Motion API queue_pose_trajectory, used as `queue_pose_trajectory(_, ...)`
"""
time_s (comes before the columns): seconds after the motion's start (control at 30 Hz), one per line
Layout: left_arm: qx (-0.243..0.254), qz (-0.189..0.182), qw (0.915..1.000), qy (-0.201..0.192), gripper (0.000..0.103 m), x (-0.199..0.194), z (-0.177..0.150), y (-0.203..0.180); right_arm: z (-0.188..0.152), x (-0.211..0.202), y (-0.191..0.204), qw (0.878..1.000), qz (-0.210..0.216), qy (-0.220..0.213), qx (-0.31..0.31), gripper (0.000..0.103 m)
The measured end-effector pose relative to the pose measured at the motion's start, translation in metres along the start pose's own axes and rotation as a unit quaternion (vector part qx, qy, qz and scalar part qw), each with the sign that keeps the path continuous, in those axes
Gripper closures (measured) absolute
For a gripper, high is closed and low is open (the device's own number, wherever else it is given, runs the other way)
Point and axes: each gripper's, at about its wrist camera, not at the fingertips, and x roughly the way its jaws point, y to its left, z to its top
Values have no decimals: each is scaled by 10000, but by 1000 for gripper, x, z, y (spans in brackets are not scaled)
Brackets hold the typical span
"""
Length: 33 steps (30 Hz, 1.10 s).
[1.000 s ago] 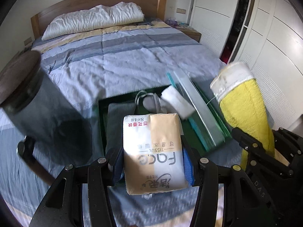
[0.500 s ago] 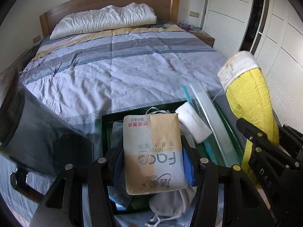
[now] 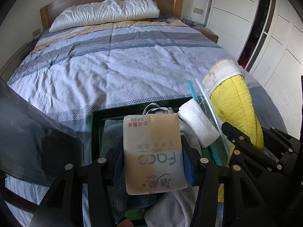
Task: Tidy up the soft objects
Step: 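Lower the FACE tissue pack and yellow cloth into the green tray with both grippers, then open the left gripper on the tissue pack while the right gripper releases the yellow cloth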
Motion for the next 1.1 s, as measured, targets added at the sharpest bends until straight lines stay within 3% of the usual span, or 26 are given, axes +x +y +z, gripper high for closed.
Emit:
queue_pose_trajectory(0.57,-31,403,9986,328,57,41,-14,-3,-2,48,0,9992,50,347,-209,84)
queue_pose_trajectory(1.1,68,531,9979,378,56,54,-21,-10,-10,74,-3,9973,-125,681,234,80)
